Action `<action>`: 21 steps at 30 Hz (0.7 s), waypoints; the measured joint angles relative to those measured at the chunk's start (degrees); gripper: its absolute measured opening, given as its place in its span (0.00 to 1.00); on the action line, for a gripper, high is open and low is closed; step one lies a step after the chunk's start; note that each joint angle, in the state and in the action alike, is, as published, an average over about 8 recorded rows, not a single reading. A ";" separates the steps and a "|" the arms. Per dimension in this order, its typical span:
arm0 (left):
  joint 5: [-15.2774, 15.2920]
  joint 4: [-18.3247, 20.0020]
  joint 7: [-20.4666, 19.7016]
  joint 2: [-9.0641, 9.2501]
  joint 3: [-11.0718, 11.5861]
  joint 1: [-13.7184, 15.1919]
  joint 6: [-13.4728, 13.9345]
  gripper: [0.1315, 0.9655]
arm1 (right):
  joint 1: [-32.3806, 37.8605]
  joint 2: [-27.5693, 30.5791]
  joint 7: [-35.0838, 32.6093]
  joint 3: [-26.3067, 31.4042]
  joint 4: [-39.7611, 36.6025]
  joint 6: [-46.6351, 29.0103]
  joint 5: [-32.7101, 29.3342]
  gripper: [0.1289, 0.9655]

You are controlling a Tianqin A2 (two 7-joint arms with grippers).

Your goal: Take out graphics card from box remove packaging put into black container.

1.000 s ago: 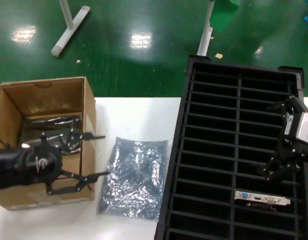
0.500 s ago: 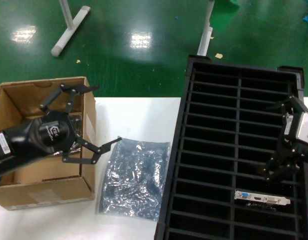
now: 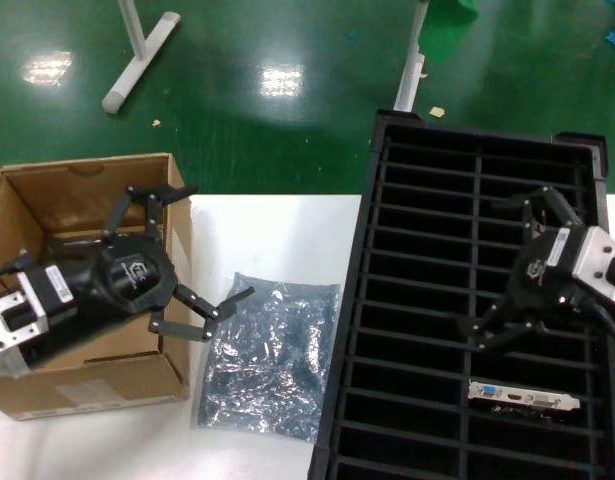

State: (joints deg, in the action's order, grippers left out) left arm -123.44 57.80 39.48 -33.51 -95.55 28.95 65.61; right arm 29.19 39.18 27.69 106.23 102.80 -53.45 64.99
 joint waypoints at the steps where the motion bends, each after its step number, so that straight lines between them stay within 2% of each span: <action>1: 0.31 0.51 -0.60 0.25 0.06 -0.44 -0.99 0.91 | -0.44 -0.33 -0.42 -0.22 -0.17 0.81 0.58 1.00; 6: 1.89 3.15 -3.69 1.52 0.36 -2.69 -6.09 0.98 | -2.71 -2.04 -2.59 -1.35 -1.03 4.99 3.57 1.00; 21: 6.67 11.13 -12.99 5.37 1.28 -9.53 -21.54 1.00 | -9.59 -7.22 -9.09 -4.78 -3.65 17.54 12.55 1.00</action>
State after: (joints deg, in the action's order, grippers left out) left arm -116.77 68.93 26.50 -28.14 -94.28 19.43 44.06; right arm 19.60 31.96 18.60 101.45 99.15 -35.91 77.54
